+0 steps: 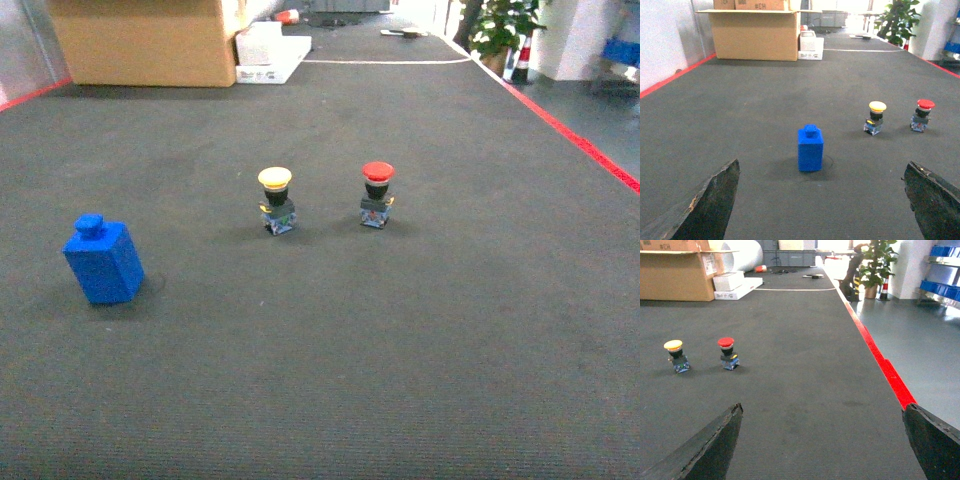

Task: Pick blue part to blue bin on bottom shelf

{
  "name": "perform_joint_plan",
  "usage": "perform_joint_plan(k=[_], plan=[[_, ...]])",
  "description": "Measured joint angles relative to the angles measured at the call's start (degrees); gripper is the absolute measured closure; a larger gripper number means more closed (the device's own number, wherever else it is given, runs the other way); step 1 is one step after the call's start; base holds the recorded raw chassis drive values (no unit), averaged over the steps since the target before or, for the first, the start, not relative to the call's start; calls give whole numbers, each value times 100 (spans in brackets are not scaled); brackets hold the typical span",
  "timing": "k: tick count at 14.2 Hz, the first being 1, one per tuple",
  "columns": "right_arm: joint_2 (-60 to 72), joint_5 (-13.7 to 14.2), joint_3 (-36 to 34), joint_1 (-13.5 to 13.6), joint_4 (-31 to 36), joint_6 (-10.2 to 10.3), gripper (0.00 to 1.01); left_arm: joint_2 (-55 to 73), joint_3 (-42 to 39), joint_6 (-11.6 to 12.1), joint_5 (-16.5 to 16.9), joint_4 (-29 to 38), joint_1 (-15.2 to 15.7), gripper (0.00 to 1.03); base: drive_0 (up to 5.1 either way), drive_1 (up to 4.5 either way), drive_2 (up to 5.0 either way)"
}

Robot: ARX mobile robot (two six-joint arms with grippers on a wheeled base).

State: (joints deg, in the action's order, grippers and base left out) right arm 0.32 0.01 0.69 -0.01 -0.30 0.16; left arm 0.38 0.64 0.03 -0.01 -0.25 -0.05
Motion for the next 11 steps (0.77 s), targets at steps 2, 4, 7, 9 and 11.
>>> perform_joint_plan(k=[2, 4, 7, 9, 11], plan=[[0, 0, -2, 0, 2, 0, 3, 0, 0, 0, 0, 0, 0, 5, 0, 0, 0], [0, -2, 0, 0, 0, 0, 3, 197, 190, -79, -389, -682, -142, 5, 0, 0, 0], [0, 0, 0, 0, -4, 0, 3, 2970, 704, -282, -981, 461, -350, 5, 0, 0, 0], [0, -2, 0, 0, 2, 0, 3, 5143, 1519, -278, -782, 2236, -286, 5, 0, 0, 0], [0, -2, 0, 0, 2, 0, 3, 6918, 2216, -179, -691, 3322, -280, 5, 0, 0, 0]])
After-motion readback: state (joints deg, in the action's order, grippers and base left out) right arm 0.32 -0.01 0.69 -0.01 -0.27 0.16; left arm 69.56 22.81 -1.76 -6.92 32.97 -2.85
